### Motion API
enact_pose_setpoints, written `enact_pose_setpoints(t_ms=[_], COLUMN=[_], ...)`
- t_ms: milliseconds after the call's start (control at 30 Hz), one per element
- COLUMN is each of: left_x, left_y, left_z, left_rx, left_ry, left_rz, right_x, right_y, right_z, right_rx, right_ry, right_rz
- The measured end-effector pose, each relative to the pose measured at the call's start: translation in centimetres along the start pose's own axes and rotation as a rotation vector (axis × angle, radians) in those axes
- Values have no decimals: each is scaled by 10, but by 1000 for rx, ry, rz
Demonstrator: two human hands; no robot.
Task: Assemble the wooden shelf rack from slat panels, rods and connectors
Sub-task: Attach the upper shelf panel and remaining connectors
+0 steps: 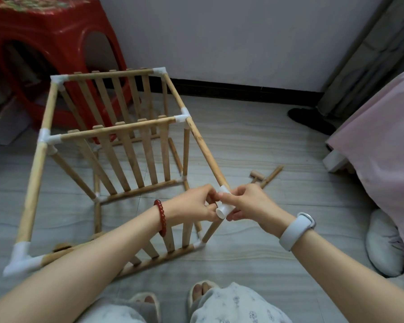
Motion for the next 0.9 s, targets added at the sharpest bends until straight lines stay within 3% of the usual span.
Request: enact_pose_setpoints(t_ms=[100, 333, 433, 500, 600, 733, 900], left_x=[5, 5, 0, -3, -3, 4, 11], left_y=[4, 6, 4, -2, -5, 5, 6], left_z=[10, 22, 15, 9, -1, -9, -17], left_rx=[-151, -10, -184, -215, -121, 86, 251], left_ry=[-2, -73, -149, -156, -134, -21, -17], left_rz=[-42, 157, 229, 243, 293, 434, 557], right_x=[-1, -9, -5, -1, 2, 2, 16], right_y=[-3, -7, -2, -3, -4, 1, 4], right_z=[0, -3, -1, 1, 2, -3, -13], right_rx=[-46, 18, 31, 20, -4, 122, 78], right_ry=[4, -95, -107, -106, -99, -233, -125], right_rz=[-25, -498, -512, -474, -455, -588, -656])
Point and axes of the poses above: each hand's wrist, its own z-axis towards the middle knuckle, its own y-axis out of the palm, x = y × z, the point moved 5 cm from there along z, towards the middle knuckle, and after that the axes turned 3 degrees about -x, right-handed, at the moved point
